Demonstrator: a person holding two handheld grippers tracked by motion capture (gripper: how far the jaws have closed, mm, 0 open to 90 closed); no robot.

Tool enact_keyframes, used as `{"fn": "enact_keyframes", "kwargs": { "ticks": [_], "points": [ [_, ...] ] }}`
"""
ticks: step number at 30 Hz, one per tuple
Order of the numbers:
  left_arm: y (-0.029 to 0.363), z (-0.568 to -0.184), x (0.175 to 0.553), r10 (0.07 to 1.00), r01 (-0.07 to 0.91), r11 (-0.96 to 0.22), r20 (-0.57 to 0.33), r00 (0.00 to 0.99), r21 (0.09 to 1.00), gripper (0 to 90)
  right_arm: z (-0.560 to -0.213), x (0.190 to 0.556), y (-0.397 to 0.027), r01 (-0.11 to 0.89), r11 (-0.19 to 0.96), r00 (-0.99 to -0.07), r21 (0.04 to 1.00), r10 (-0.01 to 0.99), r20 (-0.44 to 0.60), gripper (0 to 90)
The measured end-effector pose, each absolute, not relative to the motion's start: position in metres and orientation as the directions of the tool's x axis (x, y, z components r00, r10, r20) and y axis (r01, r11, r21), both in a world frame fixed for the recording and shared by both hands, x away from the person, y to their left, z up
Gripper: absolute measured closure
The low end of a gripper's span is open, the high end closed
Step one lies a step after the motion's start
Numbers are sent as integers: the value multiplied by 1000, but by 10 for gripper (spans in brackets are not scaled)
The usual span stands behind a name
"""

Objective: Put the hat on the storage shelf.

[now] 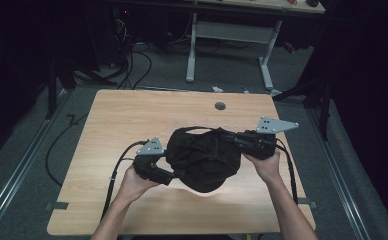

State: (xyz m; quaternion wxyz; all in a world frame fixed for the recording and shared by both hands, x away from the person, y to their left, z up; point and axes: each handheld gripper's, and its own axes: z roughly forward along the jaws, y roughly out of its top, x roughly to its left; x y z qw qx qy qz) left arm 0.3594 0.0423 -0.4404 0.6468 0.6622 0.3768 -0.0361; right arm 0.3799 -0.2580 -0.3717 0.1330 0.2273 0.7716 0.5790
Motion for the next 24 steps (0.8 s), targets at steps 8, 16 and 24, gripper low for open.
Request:
{"fn": "enact_keyframes", "kwargs": {
  "ticks": [8,16,24],
  "points": [
    [39,-441,352,411,553,52,-522,748,832,360,-371,385,-253,184,244,-856,952,516,33,852],
    [34,-443,348,422,557,6,-507,752,830,537,-378,395,-250,198,221,-837,955,546,47,850],
    [29,-439,340,427,550,-47,-481,765,834,643,-374,400,-241,193,227,-834,955,550,37,846]
  ]
}}
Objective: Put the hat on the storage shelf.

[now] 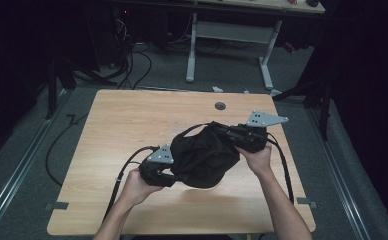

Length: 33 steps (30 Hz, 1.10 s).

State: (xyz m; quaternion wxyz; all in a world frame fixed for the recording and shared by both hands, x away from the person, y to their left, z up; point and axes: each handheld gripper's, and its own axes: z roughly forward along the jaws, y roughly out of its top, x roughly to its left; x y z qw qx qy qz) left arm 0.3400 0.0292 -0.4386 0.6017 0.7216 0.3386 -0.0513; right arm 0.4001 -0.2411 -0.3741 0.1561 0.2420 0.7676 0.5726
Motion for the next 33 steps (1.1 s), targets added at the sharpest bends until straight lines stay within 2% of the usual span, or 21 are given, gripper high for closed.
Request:
{"fn": "enact_keyframes", "kwargs": {
  "ticks": [4,11,12,14,15,16,18,20,25,30,33],
  "points": [
    [30,-435,337,430,538,-48,-469,771,841,669,-373,401,-239,195,225,-834,954,551,40,834],
    [38,-431,334,444,542,-18,-479,757,840,689,-376,404,-238,219,211,-836,953,543,73,754],
    [39,-430,334,444,546,-6,-487,752,838,693,-378,405,-238,227,201,-833,953,548,83,683],
    [42,-431,335,450,551,11,-496,742,834,693,-378,405,-238,231,199,-830,952,550,86,649],
    [43,-431,336,456,550,16,-496,739,835,695,-378,406,-239,235,188,-825,954,557,94,575],
    [44,-432,336,459,552,22,-499,735,834,695,-378,406,-239,235,188,-825,954,557,94,575],
    [48,-433,340,470,561,52,-516,716,826,697,-379,407,-242,246,185,-815,952,571,100,494],
    [50,-433,341,472,563,62,-521,711,824,697,-379,406,-245,255,181,-809,950,578,107,466],
    [61,-427,344,486,553,118,-534,692,825,695,-375,402,-254,265,186,-796,946,596,105,453],
    [70,-424,348,533,534,162,-529,661,830,693,-381,396,-259,284,179,-754,942,648,104,525],
    [72,-424,350,544,532,180,-534,647,827,692,-387,397,-260,312,196,-745,930,658,111,525]
  ]
}}
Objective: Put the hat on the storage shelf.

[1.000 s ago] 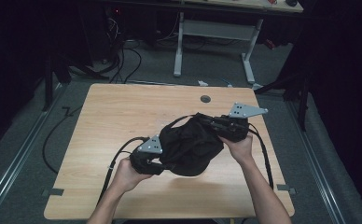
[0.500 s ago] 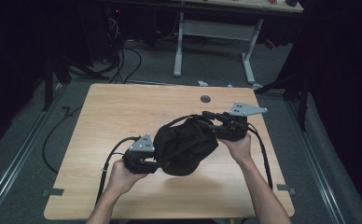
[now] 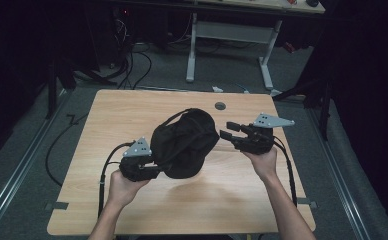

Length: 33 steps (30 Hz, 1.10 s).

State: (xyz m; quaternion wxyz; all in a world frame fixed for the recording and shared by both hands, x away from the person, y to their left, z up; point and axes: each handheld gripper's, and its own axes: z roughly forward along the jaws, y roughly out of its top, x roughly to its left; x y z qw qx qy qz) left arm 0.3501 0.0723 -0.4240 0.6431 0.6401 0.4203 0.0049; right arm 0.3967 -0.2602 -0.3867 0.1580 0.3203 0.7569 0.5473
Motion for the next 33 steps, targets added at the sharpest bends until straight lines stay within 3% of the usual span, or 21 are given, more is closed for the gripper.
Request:
{"fn": "enact_keyframes", "kwargs": {
  "ticks": [9,16,22,33],
  "points": [
    [75,-421,355,576,514,237,-545,609,825,690,-415,388,-265,406,260,-696,876,709,112,589],
    [78,-415,360,586,497,281,-557,588,821,689,-462,376,-264,483,331,-657,811,749,85,565],
    [83,-407,368,598,475,335,-573,561,814,687,-499,370,-280,545,288,-569,788,817,95,544],
    [82,-387,386,632,443,390,-584,509,808,686,-522,367,-283,551,327,-508,768,861,-3,518]
  ]
}}
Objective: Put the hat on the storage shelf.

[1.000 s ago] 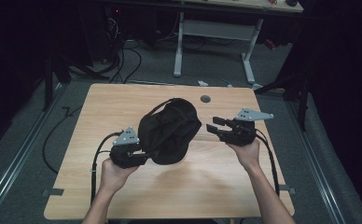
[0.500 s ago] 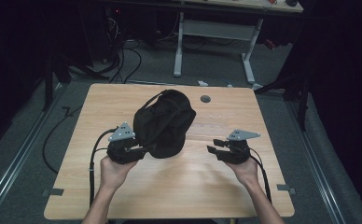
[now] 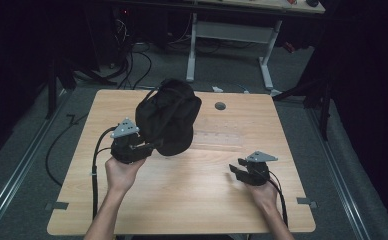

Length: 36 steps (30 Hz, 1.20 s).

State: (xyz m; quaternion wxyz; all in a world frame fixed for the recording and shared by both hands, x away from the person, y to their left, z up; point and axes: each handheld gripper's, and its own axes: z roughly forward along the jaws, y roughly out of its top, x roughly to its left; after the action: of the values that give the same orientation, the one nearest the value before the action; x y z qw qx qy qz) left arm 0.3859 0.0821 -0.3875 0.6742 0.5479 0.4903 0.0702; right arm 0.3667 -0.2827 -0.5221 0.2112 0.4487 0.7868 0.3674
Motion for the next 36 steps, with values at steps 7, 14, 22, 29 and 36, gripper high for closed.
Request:
{"fn": "enact_keyframes", "kwargs": {
  "ticks": [7,14,22,29,36],
  "points": [
    [78,-378,403,662,431,404,-583,471,807,685,-530,368,-281,566,371,-495,736,867,-56,472],
    [77,-373,421,693,421,422,-585,422,803,683,-531,371,-284,596,345,-487,725,873,-16,375],
    [76,-372,435,750,408,397,-547,372,822,683,-531,370,-283,598,344,-482,724,876,-18,369],
    [69,-371,444,786,399,376,-516,340,836,683,-531,370,-283,598,344,-482,724,876,-19,369],
    [59,-374,451,811,402,359,-495,313,843,683,-531,370,-283,598,344,-482,724,876,-18,369]
  ]
}}
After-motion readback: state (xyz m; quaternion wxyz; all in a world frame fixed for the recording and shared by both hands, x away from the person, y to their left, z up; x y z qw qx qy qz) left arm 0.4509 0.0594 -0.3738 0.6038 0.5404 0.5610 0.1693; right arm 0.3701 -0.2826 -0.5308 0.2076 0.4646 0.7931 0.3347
